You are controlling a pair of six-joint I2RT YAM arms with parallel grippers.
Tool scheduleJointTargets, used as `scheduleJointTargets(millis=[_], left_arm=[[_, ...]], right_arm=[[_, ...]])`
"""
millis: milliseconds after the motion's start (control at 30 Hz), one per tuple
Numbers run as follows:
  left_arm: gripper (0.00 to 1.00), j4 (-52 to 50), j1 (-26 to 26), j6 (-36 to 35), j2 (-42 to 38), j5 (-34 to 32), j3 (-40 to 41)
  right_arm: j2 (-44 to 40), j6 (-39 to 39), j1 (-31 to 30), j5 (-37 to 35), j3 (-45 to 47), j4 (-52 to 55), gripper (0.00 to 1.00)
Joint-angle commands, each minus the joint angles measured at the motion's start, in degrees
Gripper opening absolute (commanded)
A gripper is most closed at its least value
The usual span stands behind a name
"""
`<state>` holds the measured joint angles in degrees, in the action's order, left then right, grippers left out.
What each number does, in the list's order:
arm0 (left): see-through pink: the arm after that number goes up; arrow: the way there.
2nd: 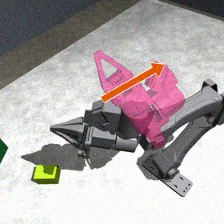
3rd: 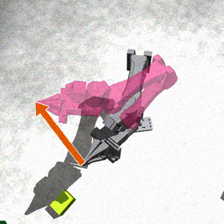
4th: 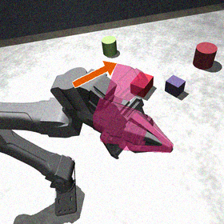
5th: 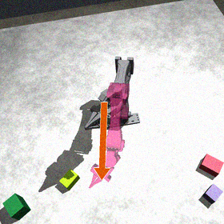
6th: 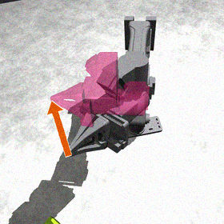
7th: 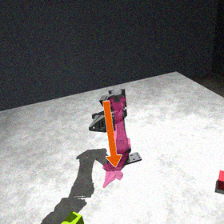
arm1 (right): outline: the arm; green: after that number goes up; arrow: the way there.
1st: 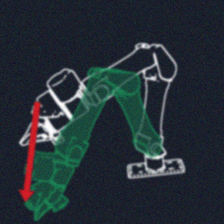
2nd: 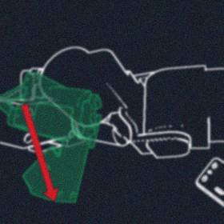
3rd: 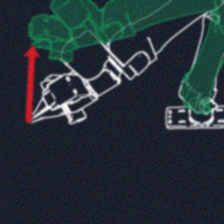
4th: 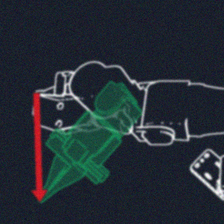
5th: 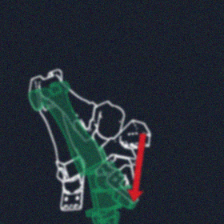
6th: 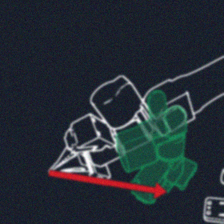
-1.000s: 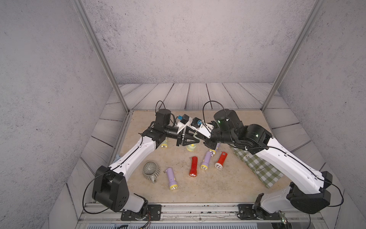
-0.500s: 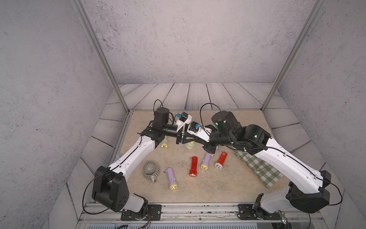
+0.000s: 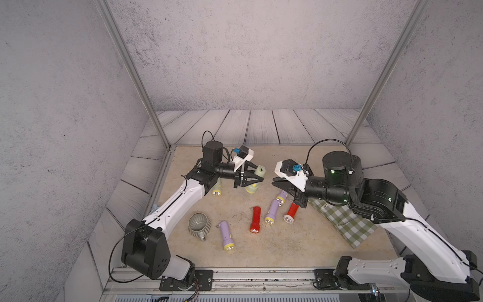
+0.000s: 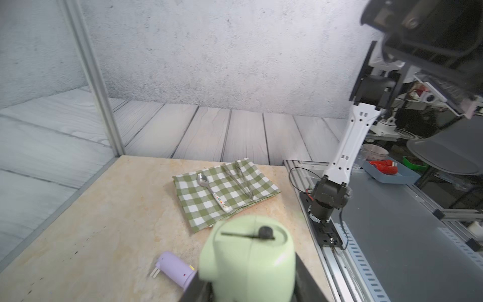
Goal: Close the plug at the bottom of the flashlight
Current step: Close the plug of the flashlight.
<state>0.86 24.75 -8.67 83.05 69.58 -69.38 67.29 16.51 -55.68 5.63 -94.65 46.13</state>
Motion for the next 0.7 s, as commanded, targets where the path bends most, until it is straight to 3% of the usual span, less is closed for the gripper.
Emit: scheduleJointTargets(millis=[0,167,433,667], left_arm=[[0.00,6.05,-0.50,7.06,0.88,-10.59,-0.70],[0.00,5.51,-0.49,11.93,2.08,-18.94,-1.81],[0.00,-4.71,-0.58,20.09,5.82,-33.49,-8.38],[0.00,-13.05,-2.58,28.51,8.04,-40.86,-10.16]], right_arm=[[1.59,-1.17,0.34,-3.95,2.35,0.17,0.18],[2.24,-2.90,0.73,-3.96,4.01,1.50,0.23],[0.58,-6.20,1.44,-5.22,9.23,1.42,0.34],[-2.44,-10.75,1.99,-9.87,14.30,0.42,0.37]])
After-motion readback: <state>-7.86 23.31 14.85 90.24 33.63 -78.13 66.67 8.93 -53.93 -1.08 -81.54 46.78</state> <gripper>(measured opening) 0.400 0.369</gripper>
